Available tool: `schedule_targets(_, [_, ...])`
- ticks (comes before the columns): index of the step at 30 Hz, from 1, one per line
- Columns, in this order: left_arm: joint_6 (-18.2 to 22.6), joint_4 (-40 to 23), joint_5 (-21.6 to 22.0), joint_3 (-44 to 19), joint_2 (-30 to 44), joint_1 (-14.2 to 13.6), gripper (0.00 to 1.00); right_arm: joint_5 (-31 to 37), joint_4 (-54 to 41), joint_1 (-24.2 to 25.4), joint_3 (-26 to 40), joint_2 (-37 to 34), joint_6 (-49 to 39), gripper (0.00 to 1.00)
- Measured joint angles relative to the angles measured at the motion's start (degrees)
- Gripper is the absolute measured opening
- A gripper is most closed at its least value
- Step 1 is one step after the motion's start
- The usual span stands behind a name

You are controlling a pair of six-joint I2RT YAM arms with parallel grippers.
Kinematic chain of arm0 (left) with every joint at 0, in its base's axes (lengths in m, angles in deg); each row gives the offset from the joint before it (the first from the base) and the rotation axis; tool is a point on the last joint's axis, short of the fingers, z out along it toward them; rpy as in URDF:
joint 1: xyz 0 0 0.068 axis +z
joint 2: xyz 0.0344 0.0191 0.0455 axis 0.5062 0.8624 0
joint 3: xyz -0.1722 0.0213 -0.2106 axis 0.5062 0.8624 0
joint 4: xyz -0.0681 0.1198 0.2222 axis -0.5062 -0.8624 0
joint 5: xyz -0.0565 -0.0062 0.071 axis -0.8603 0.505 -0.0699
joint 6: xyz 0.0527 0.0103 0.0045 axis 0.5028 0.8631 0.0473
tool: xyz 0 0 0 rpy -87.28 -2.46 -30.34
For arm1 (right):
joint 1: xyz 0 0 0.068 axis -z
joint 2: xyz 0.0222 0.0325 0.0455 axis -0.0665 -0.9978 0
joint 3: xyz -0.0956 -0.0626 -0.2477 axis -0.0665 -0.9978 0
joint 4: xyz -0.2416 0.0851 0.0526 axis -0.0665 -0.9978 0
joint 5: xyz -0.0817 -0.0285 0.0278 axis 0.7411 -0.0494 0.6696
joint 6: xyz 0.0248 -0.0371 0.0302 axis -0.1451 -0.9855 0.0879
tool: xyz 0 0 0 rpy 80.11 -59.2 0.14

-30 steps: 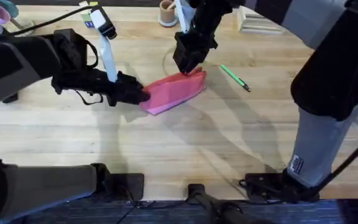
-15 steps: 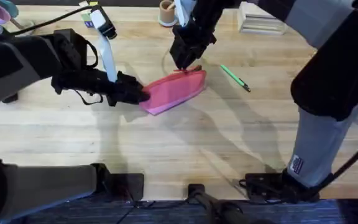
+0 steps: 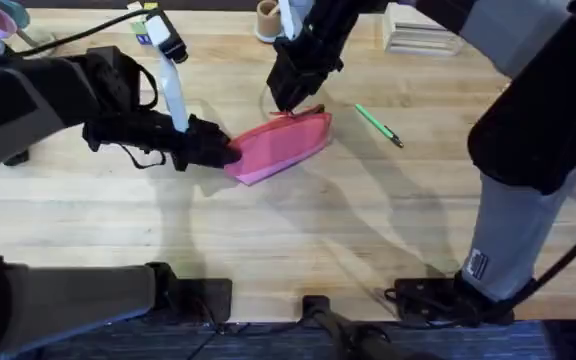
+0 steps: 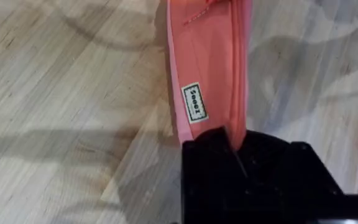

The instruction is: Unzip the bag, pick up the pens from the table one at a time and place them inside, then zip the bag closed.

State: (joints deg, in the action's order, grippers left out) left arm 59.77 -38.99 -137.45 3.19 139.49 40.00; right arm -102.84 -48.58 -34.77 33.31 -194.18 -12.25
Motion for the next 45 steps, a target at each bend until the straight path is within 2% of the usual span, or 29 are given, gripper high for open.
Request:
schedule_targets(7, [0.0,0.0,0.0,0.0,0.0,0.0,0.041,-0.6,0.1,-0.5,0.8,0.0,0.0,0.033])
schedule_targets(23, [0.0,0.7,0.1,0.0,0.0,0.0,0.041,-1.0,1.1,-6.3,1.3,0.0,0.1,0.03])
schedule_targets(33, [0.0,0.7,0.0,0.0,0.0,0.0,0.042,-2.1,1.1,-11.7,1.4,0.0,0.3,0.03])
schedule_targets(39, [0.0,0.7,0.1,0.0,0.0,0.0,0.041,-2.2,0.3,-12.7,1.5,0.0,0.5,0.03])
schedule_targets(45, [0.0,0.7,0.1,0.0,0.0,0.0,0.041,2.6,-3.2,-12.4,5.4,0.0,0.5,0.03])
